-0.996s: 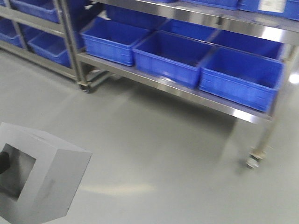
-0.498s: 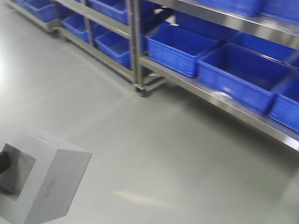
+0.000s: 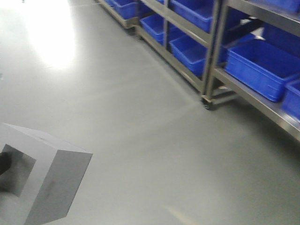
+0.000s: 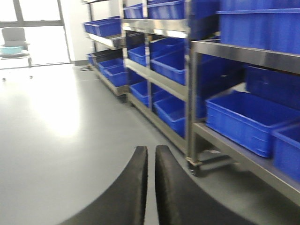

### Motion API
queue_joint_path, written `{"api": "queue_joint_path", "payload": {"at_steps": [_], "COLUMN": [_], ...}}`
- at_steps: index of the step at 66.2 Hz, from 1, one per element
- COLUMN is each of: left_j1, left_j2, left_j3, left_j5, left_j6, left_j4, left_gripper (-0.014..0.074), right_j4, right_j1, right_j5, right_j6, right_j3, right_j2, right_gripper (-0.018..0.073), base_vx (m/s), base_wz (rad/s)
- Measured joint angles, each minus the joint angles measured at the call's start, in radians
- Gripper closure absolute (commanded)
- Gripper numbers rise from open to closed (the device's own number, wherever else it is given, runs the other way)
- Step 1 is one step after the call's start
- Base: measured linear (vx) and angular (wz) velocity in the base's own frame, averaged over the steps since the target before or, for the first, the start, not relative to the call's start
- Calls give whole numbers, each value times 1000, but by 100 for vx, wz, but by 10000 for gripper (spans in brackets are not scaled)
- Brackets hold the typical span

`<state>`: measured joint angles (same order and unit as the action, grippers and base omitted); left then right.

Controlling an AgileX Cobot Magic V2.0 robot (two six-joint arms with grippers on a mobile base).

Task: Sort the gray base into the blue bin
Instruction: 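Drive the base along the aisle between blue bin shelves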

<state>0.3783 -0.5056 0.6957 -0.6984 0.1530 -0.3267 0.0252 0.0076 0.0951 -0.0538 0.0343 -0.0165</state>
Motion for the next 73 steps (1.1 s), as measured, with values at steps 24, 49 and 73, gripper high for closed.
{"api": "queue_joint_path", "payload": {"at_steps": [24, 49, 73], "left_j1": [0, 0, 0], "left_j2": [0, 0, 0], "left_j3": [0, 0, 0], "left_j5": [0, 0, 0], "left_j6": [0, 0, 0], "left_j4": [0, 0, 0], "left_gripper": [602, 602, 602], "right_j4": [0, 0, 0], "right_j1": [0, 0, 0], "right_j5": [0, 0, 0], "right_j6": [0, 0, 0], "right_j3": [0, 0, 0], "right_j2": [0, 0, 0], "right_gripper": [564, 564, 564], "base_vx": [17, 18, 23], "base_wz": [56, 31, 18]}}
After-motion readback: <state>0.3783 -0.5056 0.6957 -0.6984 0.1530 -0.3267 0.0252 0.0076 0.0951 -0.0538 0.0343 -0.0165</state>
